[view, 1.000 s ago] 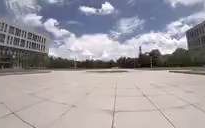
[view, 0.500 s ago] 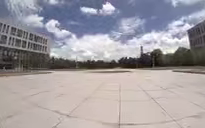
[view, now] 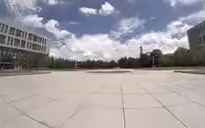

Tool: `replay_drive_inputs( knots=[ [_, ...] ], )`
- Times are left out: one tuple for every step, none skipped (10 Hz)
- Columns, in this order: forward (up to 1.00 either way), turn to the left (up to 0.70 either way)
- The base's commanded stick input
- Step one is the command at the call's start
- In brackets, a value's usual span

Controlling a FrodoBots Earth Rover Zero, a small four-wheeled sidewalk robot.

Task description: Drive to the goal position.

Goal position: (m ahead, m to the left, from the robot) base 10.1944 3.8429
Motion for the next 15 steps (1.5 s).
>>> replay_drive_inputs(
  knots=[
    [0.7, -0.02],
    [0.7, -0.06],
    [0.7, -0.32],
    [0.7, -0.2],
    [0.7, -0.18],
    [0.7, -0.31],
    [0.7, -0.18],
    [0.7, 0.04],
    [0.7, 0.04],
    [0.7, 0.0],
    [0.7, 0.0],
    [0.7, 0.0],
    [0.7, 0.0],
    [0.7, 0.05],
    [0.7, 0.06]
  ],
)
